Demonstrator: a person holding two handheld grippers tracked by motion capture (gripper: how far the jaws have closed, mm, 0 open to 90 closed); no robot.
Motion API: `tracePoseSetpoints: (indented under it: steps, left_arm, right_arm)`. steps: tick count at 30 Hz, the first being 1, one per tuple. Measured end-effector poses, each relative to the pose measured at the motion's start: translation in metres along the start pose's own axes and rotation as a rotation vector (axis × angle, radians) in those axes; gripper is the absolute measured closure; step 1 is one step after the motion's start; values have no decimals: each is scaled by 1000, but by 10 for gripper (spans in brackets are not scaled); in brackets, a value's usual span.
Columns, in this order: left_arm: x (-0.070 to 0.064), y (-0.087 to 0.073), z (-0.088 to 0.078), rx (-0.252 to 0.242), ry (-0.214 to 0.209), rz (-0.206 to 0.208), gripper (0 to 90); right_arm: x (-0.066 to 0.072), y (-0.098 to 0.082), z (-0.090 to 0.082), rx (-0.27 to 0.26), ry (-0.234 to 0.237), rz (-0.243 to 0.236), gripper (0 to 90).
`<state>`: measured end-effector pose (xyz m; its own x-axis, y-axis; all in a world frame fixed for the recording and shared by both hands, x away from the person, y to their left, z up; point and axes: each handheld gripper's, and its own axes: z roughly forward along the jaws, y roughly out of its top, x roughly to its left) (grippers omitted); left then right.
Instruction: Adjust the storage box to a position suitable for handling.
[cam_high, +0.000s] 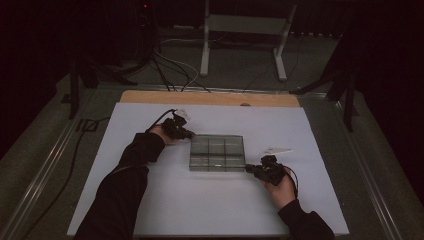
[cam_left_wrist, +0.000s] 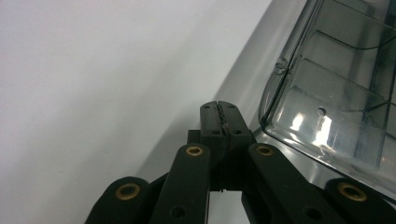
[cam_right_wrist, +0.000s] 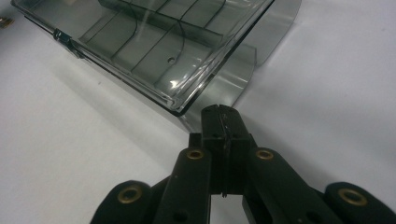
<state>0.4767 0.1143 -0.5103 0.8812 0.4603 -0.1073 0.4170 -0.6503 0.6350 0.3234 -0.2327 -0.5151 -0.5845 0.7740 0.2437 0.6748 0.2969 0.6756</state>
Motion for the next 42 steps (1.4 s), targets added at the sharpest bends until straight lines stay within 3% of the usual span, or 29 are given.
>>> tracePoseSetpoints:
  steps: [13,28,37,42]
  left_arm:
    - [-29,-17,-6,-5,-46,17,900]
    - [-63,-34,-17,24,-84,44,900]
    - [-86,-32,-23,23,-122,103,900]
    - [-90,-34,-23,25,-137,105,900]
  right_arm:
    - [20,-19,-13,22,36,-4,900]
    - [42,-42,-30,44,84,-6,900]
    - [56,-57,-41,48,122,2,900]
    - [65,-64,-45,54,143,3,900]
